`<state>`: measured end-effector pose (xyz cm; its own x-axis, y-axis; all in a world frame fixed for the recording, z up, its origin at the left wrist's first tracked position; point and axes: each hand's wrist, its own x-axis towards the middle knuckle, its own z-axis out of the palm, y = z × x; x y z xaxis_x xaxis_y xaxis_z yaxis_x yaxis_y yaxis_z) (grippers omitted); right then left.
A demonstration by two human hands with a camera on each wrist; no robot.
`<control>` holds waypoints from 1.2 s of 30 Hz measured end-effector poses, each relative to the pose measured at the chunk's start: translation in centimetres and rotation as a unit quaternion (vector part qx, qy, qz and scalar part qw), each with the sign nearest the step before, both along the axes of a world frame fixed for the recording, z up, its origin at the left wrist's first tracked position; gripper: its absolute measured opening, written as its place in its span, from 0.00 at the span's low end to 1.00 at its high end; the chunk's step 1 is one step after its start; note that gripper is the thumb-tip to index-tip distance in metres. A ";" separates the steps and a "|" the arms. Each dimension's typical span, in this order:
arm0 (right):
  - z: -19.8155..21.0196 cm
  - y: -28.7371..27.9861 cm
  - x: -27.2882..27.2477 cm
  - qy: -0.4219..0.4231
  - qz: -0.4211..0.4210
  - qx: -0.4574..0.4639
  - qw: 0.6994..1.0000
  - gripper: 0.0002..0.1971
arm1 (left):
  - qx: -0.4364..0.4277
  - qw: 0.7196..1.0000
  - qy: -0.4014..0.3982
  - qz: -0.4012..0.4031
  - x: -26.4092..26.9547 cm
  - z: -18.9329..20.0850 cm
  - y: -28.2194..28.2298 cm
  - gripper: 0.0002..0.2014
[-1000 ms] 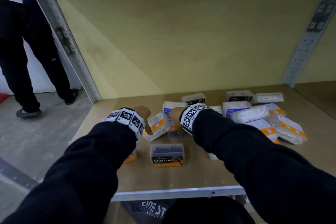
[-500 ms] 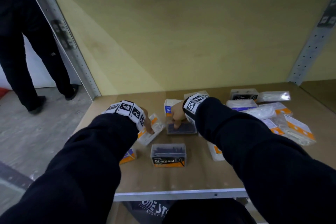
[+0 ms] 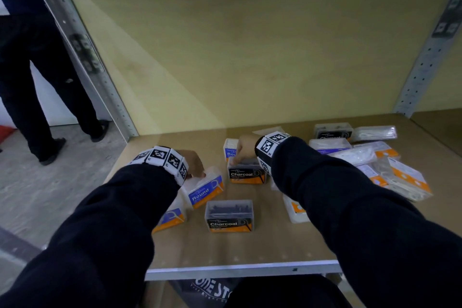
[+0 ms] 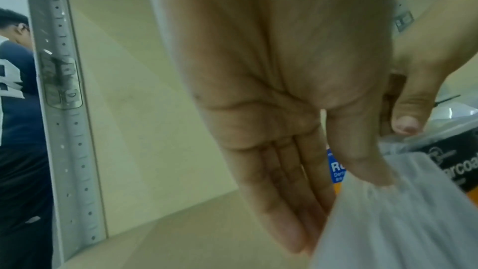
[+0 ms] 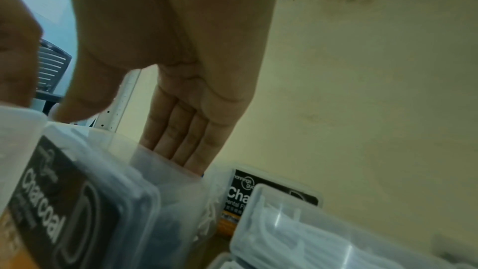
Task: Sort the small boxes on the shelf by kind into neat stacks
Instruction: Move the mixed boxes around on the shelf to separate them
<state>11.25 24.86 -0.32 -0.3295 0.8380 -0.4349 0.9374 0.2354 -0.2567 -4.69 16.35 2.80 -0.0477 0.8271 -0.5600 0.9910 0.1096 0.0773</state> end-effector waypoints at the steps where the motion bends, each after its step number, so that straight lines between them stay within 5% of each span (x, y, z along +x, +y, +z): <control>1: 1.5 -1.7 0.0 0.010 0.007 -0.005 1.000 0.29 | 0.001 1.000 -0.018 -0.012 -0.1 -0.1 0.2 0.07; 6: 3.2 -4.9 0.9 -0.036 0.043 0.000 0.998 0.25 | -0.004 0.999 -0.024 -0.022 1.6 1.0 -0.2 0.24; 12: 2.9 -5.3 1.2 -0.059 0.059 0.052 0.995 0.22 | 0.004 0.993 0.090 -0.074 1.8 0.3 -0.6 0.17; 15: 3.3 -5.9 1.2 -0.041 0.059 0.065 0.995 0.17 | 0.014 0.992 0.078 -0.099 1.4 2.0 -0.8 0.15; 17: 3.8 -6.4 1.0 -0.026 0.057 0.067 0.996 0.10 | 0.067 0.991 0.064 -0.096 0.4 3.6 -1.4 0.23; 21: 4.5 -7.6 0.3 0.018 0.088 0.062 0.994 0.10 | 0.107 0.989 0.081 -0.066 -2.6 5.2 -2.7 0.27; 24: 4.2 -8.7 -0.1 0.011 0.128 0.049 0.990 0.23 | 0.073 0.988 0.118 -0.063 -4.9 4.8 -4.0 0.22; 36: 2.9 -10.9 1.6 0.049 0.152 -0.002 0.987 0.26 | -0.011 0.997 0.065 -0.036 -7.0 2.2 -5.8 0.30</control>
<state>12.87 13.98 2.60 -0.6065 0.6920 -0.3916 0.7940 0.5013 -0.3438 -11.73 10.52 4.97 -0.0627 0.8180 -0.5718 0.9978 0.0387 -0.0541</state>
